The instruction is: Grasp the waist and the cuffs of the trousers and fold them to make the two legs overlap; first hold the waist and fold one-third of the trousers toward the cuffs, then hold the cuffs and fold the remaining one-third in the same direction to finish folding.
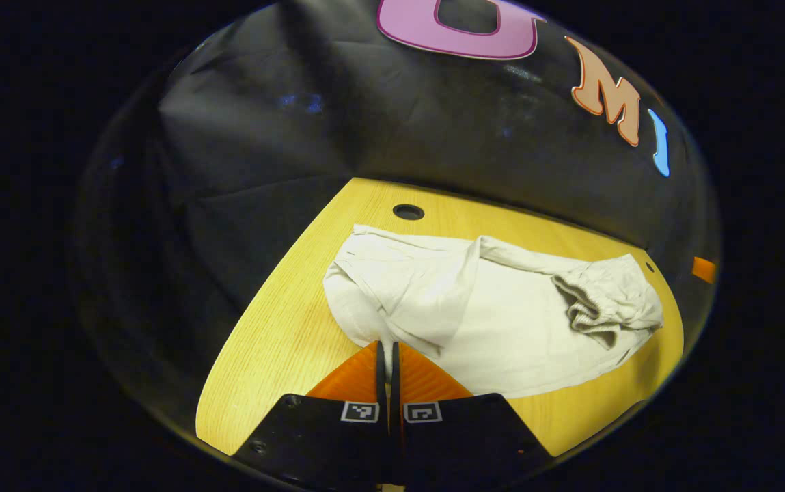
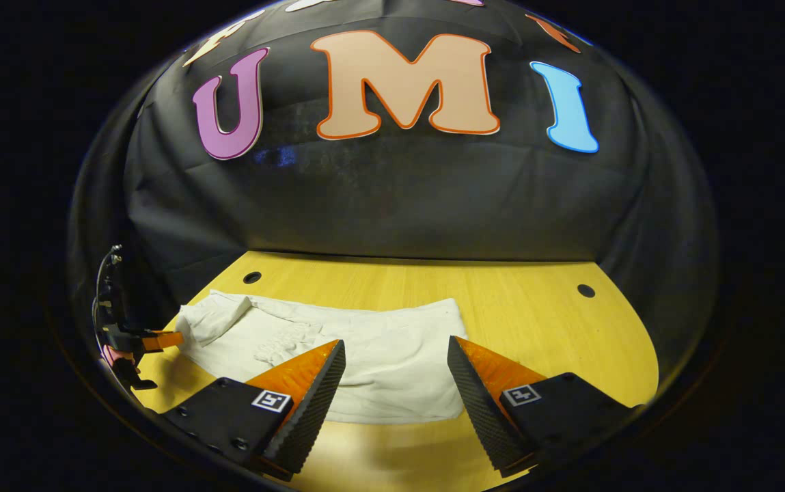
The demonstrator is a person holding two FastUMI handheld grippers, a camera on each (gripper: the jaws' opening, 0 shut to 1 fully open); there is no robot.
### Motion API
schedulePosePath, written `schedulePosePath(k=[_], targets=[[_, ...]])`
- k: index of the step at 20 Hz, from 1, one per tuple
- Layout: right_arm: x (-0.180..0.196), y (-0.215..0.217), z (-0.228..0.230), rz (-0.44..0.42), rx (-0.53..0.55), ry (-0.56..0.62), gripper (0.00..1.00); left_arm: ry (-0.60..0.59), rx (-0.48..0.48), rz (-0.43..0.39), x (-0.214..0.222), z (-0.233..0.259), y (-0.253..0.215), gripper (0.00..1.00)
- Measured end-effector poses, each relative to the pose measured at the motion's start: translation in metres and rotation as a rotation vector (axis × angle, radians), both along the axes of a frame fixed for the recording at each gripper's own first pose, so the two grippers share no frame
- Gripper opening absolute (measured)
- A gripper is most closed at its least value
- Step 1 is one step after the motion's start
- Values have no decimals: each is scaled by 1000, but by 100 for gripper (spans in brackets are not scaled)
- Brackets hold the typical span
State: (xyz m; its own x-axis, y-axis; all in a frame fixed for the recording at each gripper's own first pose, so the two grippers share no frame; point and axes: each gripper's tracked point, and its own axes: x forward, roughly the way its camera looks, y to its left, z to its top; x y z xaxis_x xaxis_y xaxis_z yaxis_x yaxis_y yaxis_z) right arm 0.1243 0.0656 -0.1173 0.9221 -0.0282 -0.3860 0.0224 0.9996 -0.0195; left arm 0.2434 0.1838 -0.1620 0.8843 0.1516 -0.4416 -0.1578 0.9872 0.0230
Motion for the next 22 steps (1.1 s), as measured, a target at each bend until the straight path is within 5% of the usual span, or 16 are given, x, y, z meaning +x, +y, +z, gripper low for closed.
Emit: schedulePosePath(k=[9,22], targets=[[-34,-54,10,-5,25,-8,92,-131,-79,-120,26,70,-119,0],[-67,-155,8,6,57,6,96,-224,-11,-299,58,129,-330,0]])
